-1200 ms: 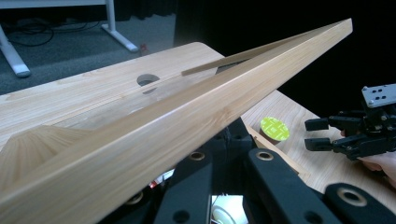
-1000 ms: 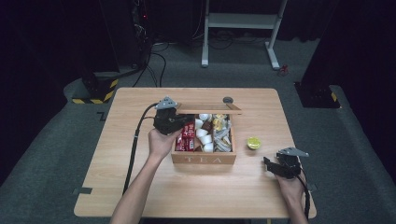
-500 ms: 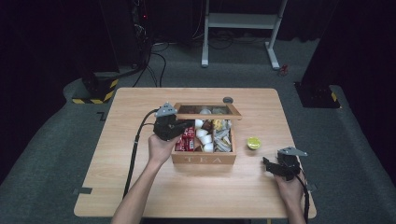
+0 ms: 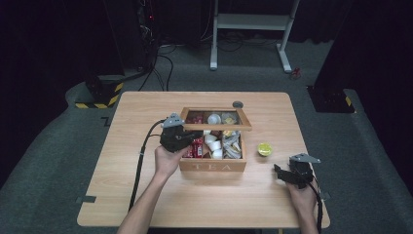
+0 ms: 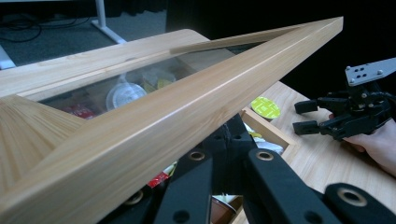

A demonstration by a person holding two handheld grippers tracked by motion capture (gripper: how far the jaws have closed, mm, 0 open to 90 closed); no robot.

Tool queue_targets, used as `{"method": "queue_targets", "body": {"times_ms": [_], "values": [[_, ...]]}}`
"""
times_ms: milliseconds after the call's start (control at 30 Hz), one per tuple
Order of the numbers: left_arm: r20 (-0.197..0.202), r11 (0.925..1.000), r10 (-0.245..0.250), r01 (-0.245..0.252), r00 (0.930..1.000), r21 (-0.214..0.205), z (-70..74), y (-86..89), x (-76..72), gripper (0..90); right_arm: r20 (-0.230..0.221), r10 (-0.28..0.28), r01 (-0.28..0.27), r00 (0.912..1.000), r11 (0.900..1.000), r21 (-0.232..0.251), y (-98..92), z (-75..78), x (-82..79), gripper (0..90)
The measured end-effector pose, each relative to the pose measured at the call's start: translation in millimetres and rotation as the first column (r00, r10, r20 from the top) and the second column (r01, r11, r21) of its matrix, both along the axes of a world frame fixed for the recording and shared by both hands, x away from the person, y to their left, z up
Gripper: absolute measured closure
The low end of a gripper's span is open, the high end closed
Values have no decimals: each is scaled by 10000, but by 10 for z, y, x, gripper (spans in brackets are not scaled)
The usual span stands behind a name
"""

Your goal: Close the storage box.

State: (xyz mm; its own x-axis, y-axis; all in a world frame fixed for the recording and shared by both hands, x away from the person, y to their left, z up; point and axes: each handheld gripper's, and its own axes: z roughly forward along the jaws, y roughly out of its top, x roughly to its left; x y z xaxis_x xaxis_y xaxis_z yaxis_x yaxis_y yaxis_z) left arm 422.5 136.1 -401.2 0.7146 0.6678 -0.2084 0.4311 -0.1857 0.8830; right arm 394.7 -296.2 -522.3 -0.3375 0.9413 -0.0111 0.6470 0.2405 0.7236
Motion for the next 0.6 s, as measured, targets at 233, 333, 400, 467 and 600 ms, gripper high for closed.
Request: {"method": "queue_targets", "body": {"times_ms": [233, 333, 400, 467, 600], "values": [[-11, 9999, -98, 98, 10000, -32, -57, 5, -32, 900, -2, 4, -4, 10000, 10000, -5, 0, 0, 0, 299], [-63, 9999, -132, 132, 9999, -7, -60, 9, -37, 900, -30, 28, -28, 10000, 10000, 28, 5, -1, -1, 290], [-73, 9999, -125, 125, 9999, -28, -73, 6, -45, 900, -47, 42, -42, 10000, 10000, 21, 5, 0, -1, 288], [-83, 9999, -160, 160, 9998, -12, -84, 9, -51, 900, -41, 60, -60, 10000, 10000, 11, 4, 0, -1, 287], [-94, 9999, -158, 157, 9998, -61, -111, 7, -67, 900, -43, 61, -61, 10000, 10000, 11, 4, 0, -1, 286]]}}
